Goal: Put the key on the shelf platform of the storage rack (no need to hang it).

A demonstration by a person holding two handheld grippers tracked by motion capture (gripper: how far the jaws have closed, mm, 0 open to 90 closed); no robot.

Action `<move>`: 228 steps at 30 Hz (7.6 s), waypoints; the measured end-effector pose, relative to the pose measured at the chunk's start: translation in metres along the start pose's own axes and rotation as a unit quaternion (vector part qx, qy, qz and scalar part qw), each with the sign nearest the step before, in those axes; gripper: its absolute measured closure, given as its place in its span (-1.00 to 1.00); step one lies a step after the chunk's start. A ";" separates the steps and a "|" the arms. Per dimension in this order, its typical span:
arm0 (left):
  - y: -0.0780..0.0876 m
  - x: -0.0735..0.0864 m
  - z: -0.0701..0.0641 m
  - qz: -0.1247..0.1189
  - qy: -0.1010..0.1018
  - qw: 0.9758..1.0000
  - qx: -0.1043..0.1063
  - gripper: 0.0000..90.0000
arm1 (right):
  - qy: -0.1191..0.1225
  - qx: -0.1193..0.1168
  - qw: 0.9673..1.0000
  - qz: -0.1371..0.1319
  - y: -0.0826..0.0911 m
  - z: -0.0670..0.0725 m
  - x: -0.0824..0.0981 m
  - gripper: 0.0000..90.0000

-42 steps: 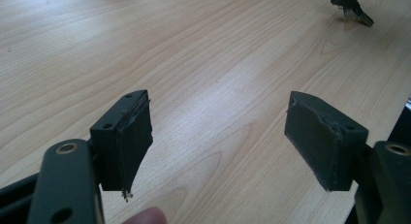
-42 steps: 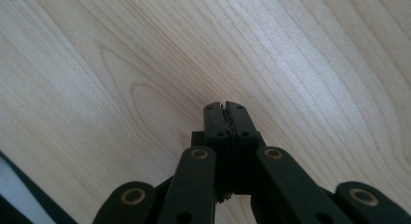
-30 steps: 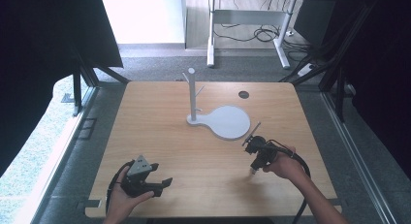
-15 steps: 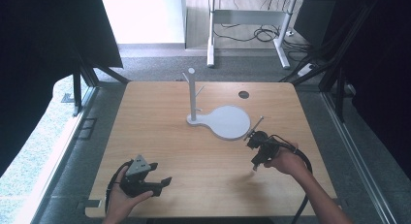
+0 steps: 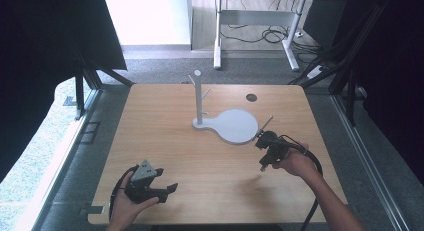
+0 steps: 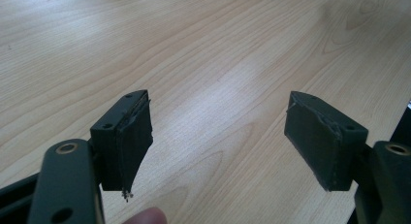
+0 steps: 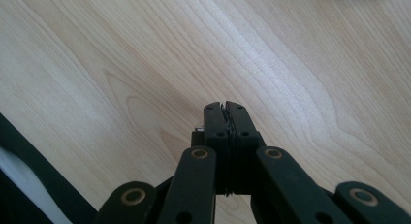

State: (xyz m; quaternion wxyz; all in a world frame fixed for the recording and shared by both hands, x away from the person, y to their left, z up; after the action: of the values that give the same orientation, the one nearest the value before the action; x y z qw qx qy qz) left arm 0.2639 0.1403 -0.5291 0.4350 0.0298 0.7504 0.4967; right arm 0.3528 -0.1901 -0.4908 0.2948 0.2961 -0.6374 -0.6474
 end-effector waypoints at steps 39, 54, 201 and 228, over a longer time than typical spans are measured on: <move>-0.001 0.002 0.003 0.007 -0.002 1.000 -0.010 -0.43 | -0.031 -0.012 0.999 -0.003 0.003 -0.040 -0.043 0.98; 0.000 0.001 0.003 0.003 0.000 1.000 -0.007 -0.43 | -0.049 -0.010 0.999 -0.004 0.005 -0.059 -0.059 0.98; -0.007 0.004 0.006 0.013 0.002 1.000 -0.002 -0.43 | -0.031 -0.046 0.990 -0.133 0.001 -0.053 -0.072 0.26; -0.007 0.005 0.006 0.019 0.005 1.000 -0.007 -0.43 | -0.060 -0.042 0.974 -0.213 -0.060 -0.020 0.049 0.16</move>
State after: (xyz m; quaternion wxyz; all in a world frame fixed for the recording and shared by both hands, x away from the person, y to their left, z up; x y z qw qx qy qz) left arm 0.2678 0.1433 -0.5379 0.4221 0.0379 0.7483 0.5103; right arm 0.3355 -0.2392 -0.5511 0.1236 0.3732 -0.5482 -0.7382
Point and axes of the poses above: each handheld gripper's, and its own axes: y roughly backward along the jaws, x roughly out of its underside, z roughly to its left, the point moved 7 cm from there along -y, roughly forward along the jaws, and after that the axes turned 11 degrees about z, right-handed, at the moved point
